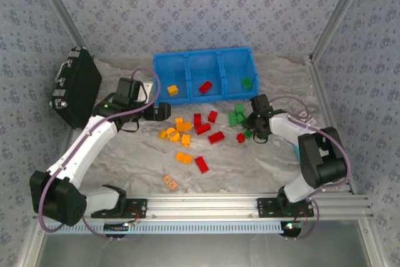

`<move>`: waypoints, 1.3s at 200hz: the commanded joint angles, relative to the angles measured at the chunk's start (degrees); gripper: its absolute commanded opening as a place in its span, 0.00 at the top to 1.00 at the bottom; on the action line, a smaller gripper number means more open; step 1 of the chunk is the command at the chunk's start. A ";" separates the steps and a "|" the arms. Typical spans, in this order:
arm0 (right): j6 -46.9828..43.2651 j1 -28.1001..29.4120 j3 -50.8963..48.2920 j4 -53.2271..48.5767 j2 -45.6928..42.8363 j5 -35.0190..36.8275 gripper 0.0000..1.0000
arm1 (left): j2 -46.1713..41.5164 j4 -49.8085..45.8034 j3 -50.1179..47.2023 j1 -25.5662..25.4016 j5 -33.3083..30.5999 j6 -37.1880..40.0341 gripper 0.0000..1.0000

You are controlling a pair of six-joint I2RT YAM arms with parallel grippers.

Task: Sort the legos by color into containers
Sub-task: Pick up the lego from the middle-right of the table, then place the lego in the container.

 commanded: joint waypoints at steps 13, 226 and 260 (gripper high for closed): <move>-1.26 -0.29 -1.80 -3.67 2.88 0.13 0.58 | -1.00 -1.00 1.86 0.08 -0.51 1.06 0.00; -13.09 -1.51 17.04 -19.15 -5.77 5.25 0.70 | -0.71 -0.14 2.47 0.05 0.56 0.66 0.00; -19.84 -3.85 32.44 -18.62 4.79 3.89 0.70 | -1.18 -1.19 2.58 0.05 -0.42 1.40 0.00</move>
